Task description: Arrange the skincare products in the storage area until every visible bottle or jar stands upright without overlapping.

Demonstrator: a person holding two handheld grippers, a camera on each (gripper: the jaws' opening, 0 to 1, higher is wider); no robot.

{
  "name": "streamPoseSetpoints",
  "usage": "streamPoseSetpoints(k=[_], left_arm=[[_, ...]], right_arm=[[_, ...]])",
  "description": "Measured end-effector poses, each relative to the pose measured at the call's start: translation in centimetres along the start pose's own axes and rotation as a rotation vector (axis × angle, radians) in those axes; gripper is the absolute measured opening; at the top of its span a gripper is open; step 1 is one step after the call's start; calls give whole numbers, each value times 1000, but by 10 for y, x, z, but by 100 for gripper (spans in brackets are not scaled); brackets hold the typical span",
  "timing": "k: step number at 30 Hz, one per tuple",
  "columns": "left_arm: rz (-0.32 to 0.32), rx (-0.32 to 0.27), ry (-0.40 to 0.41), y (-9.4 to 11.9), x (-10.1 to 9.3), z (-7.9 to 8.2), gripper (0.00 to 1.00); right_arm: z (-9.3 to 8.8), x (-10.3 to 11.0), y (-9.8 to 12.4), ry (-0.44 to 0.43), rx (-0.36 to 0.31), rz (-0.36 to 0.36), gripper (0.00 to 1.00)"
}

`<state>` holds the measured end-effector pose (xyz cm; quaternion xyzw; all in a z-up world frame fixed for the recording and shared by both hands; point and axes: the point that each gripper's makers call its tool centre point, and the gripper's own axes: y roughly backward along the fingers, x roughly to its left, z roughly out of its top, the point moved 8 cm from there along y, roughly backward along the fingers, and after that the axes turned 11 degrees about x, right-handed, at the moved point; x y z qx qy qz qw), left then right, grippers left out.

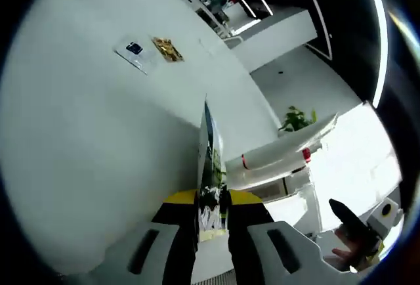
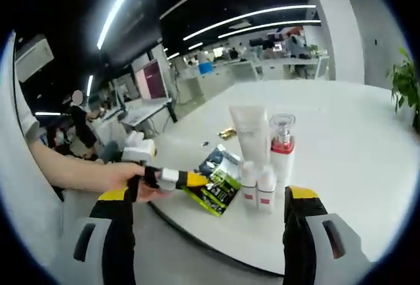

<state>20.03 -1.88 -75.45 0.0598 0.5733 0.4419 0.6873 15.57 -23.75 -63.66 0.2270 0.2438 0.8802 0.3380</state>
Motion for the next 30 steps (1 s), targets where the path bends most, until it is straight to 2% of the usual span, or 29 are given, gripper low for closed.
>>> streamPoseSetpoints(k=[6, 13, 16, 19, 24, 30], left_arm=[[35, 13, -27, -1, 9, 4, 15], [102, 57, -146, -2, 9, 5, 20], [168, 100, -226, -4, 16, 8, 22], [215, 120, -279, -5, 15, 3, 26], [271, 128, -329, -1, 16, 2, 23], [352, 142, -488, 1, 10, 4, 27]], right_arm=[[1, 0, 0, -2, -1, 4, 94], [0, 1, -1, 4, 8, 12, 94], [0, 1, -1, 4, 8, 13, 94], [0, 1, -1, 4, 9, 13, 94], [0, 1, -1, 2, 7, 11, 94], [0, 1, -1, 1, 10, 12, 93]])
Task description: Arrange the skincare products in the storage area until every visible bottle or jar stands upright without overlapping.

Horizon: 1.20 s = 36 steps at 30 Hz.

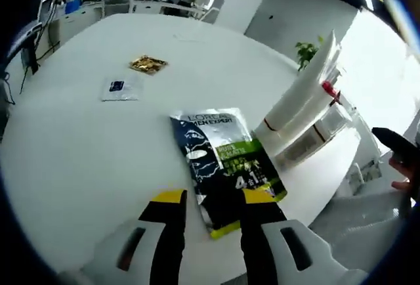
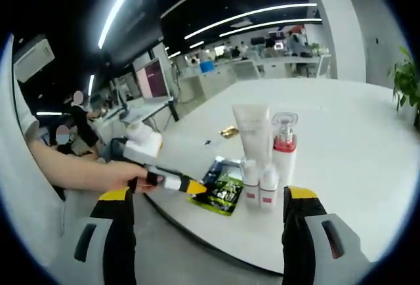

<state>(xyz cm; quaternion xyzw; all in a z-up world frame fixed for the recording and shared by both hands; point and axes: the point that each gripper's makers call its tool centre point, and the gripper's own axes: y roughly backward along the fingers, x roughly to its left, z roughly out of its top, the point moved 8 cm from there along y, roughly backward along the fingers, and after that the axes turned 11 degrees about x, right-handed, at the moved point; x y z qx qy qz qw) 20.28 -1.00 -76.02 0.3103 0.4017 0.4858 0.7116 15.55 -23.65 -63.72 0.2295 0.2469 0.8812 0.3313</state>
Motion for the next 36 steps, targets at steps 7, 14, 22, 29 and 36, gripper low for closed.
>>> streamPoseSetpoints(k=[7, 14, 22, 29, 36], left_arm=[[33, -49, -291, -1, -10, 13, 29], [67, 38, -455, -13, -22, 6, 31], [66, 52, -496, -21, -12, 5, 34], [7, 77, -540, -23, -3, 11, 34], [14, 66, -524, -21, -9, 7, 33]], right_arm=[[0, 0, 0, -2, 5, -2, 93], [0, 0, 0, -3, 7, -4, 93], [0, -1, 0, -7, 4, -10, 93], [0, 0, 0, -2, 9, -7, 93], [0, -1, 0, -2, 11, -10, 93]])
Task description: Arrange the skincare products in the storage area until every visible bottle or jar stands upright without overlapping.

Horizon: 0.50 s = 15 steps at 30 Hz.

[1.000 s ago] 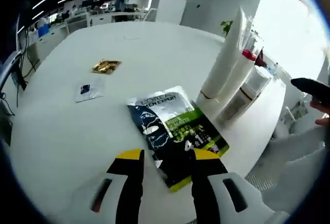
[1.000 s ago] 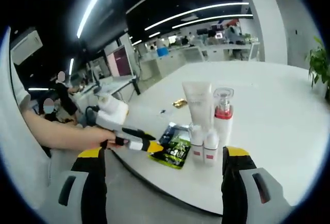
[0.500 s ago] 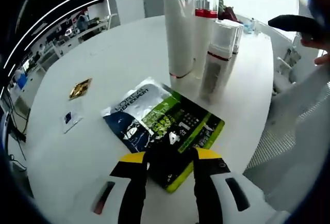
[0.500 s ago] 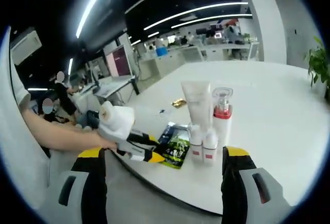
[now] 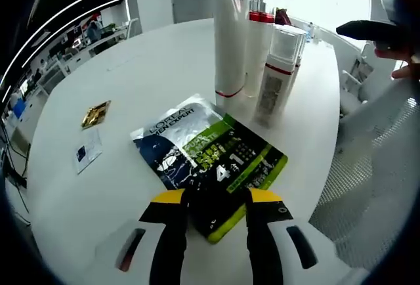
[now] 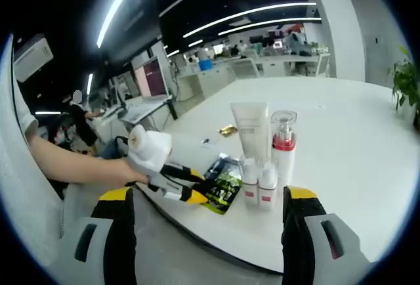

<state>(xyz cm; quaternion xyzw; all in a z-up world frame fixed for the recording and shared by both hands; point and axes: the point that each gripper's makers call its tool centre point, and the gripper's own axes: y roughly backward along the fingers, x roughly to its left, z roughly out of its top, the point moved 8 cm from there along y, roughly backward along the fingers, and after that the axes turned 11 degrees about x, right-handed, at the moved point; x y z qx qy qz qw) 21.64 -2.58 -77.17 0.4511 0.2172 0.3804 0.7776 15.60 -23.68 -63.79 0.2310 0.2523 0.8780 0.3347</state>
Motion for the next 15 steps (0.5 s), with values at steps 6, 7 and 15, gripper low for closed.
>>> streamPoseSetpoints(k=[6, 7, 15], left_arm=[[7, -2, 12, 1, -3, 0, 33], [14, -1, 19, 2, -3, 0, 33], [18, 0, 1, 2, -2, 0, 32]], right_arm=[[0, 0, 0, 0, -1, 0, 93], [0, 0, 0, 0, -2, -1, 93], [0, 0, 1, -1, -10, -3, 93]])
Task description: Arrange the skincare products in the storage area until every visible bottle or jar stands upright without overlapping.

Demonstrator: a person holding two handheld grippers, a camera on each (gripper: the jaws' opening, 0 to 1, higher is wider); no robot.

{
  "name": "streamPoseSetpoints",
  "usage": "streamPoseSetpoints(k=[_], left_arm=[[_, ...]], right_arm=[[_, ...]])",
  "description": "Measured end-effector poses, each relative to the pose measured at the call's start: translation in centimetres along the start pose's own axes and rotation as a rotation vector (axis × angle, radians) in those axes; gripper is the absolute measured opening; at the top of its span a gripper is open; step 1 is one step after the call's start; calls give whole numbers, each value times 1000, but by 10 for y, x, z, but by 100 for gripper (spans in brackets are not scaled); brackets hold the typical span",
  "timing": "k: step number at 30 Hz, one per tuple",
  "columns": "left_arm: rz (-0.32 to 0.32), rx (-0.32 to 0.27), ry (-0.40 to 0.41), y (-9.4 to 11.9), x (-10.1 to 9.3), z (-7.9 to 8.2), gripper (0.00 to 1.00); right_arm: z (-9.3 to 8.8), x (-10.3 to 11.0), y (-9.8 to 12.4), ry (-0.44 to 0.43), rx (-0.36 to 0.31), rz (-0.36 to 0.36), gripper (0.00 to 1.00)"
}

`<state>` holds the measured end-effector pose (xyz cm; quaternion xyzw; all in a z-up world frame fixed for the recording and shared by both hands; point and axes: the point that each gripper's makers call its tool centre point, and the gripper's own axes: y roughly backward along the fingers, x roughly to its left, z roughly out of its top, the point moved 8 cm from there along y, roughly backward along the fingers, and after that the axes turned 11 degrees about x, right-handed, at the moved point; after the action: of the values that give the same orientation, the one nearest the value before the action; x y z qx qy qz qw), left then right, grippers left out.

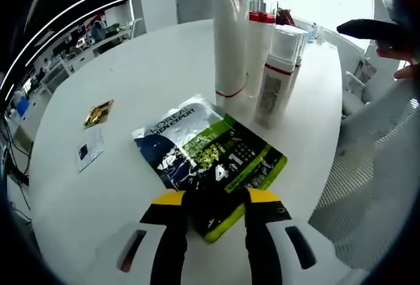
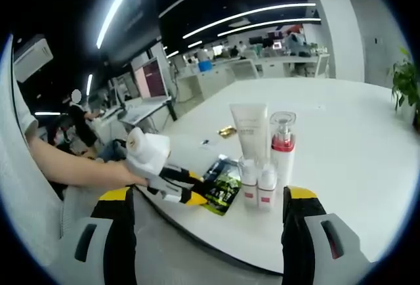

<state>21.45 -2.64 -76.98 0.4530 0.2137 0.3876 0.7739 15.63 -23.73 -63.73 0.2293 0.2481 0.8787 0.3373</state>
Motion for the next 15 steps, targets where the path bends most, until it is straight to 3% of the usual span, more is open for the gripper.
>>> streamPoseSetpoints(k=[12, 15], left_arm=[[-35, -20, 19, 7, -1, 8, 48], [-37, -39, 18, 15, -1, 9, 57]], right_arm=[[1, 0, 1, 4, -11, -9, 93], [2, 0, 2, 3, -19, -7, 93]])
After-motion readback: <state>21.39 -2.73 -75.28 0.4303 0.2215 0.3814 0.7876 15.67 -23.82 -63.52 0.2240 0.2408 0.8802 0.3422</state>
